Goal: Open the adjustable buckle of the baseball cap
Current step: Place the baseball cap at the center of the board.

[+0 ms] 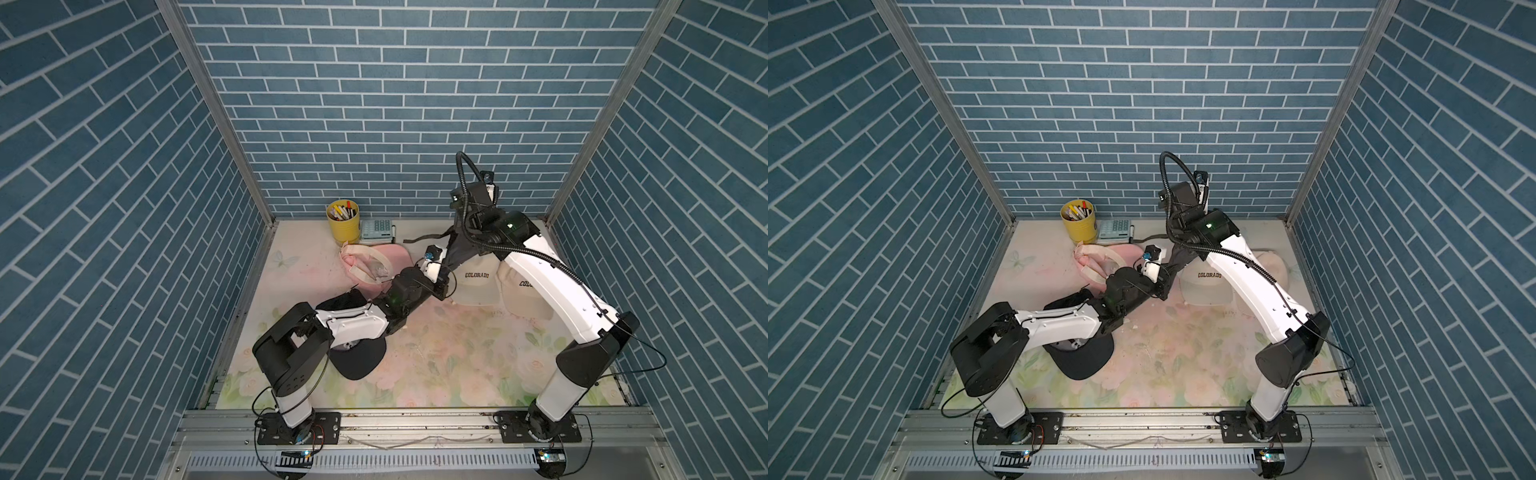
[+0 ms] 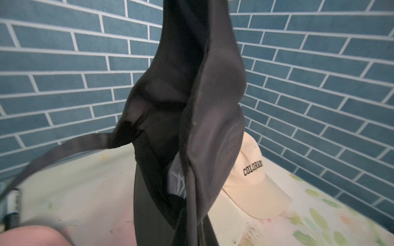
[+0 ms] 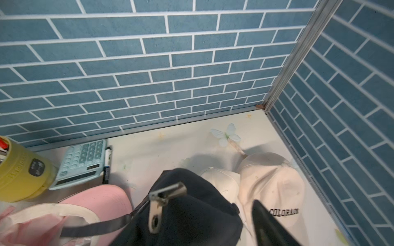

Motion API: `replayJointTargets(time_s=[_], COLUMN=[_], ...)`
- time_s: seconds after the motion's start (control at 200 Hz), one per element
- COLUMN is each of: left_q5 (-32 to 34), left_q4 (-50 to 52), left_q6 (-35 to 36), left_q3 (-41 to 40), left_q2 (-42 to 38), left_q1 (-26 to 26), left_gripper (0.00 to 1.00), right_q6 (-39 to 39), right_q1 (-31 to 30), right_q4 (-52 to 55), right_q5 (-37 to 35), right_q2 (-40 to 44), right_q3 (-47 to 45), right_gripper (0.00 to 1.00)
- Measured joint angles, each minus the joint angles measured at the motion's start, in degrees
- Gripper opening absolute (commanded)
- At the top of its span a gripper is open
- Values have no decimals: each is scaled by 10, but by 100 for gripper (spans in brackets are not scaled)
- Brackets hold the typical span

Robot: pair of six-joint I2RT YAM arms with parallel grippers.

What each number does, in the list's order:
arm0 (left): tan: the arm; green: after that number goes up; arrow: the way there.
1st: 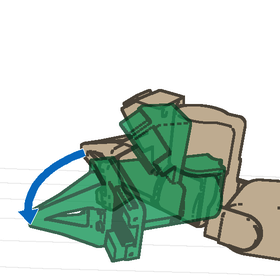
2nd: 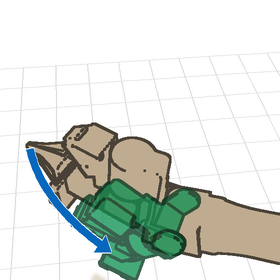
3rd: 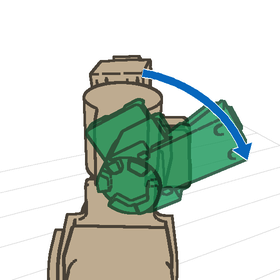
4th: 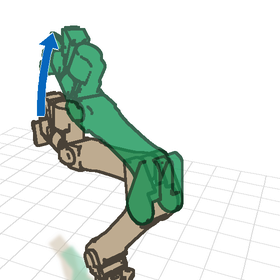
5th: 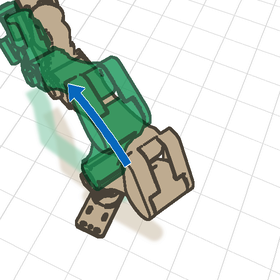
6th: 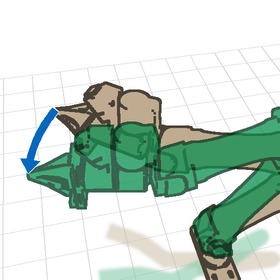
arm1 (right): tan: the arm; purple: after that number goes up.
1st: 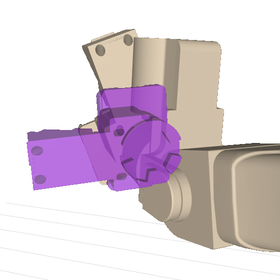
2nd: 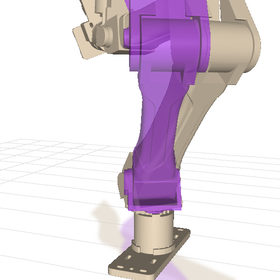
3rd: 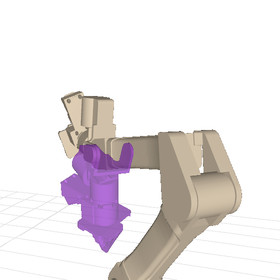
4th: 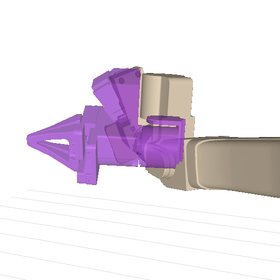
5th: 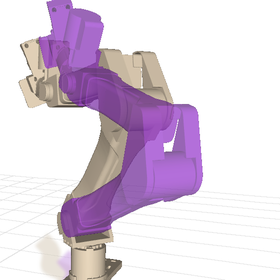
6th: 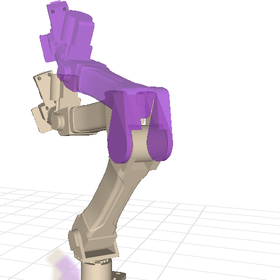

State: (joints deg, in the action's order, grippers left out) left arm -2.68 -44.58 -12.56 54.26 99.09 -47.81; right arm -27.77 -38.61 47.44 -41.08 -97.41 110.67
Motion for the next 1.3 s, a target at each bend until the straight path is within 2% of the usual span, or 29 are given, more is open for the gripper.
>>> replayJointTargets(time_s=[0.02,0.095,0.12,0.345,0.525,0.74,0.78,0.84,0.91,0.98,1.125,1.3], left_q5=[-17,-76,-94,-231,-281,-298,-299,-299,-295,-280,-235,-172], left_q4=[-6,-29,-34,-115,-189,-286,-287,-276,-240,-187,-61,67], left_q6=[-12,-62,-76,-203,-307,-427,-437,-440,-433,-417,-378,-330], left_q3=[-8,-32,-36,-34,-35,-36,-36,-32,-19,-13,-3,18], left_q2=[-1,3,6,64,125,196,199,198,195,184,154,124], left_q1=[8,42,52,107,135,166,169,171,171,170,170,167], left_gripper=[0,0,0,0,0,0,8,14,38,51,66,68], right_q6=[9,40,48,116,137,139,139,139,139,139,139,142], right_q1=[4,22,26,43,43,44,44,44,44,44,44,44], right_q4=[-5,-28,-34,-92,-128,-141,-141,-142,-143,-146,-153,-158], right_q5=[8,37,43,75,91,111,114,118,123,127,135,146], right_q2=[3,13,16,55,97,118,120,123,126,128,131,131], right_q3=[-5,-17,-18,-42,-108,-163,-169,-177,-182,-185,-192,-202], right_gripper=[93,96,99,99,99,99,99,99,99,99,99,99])
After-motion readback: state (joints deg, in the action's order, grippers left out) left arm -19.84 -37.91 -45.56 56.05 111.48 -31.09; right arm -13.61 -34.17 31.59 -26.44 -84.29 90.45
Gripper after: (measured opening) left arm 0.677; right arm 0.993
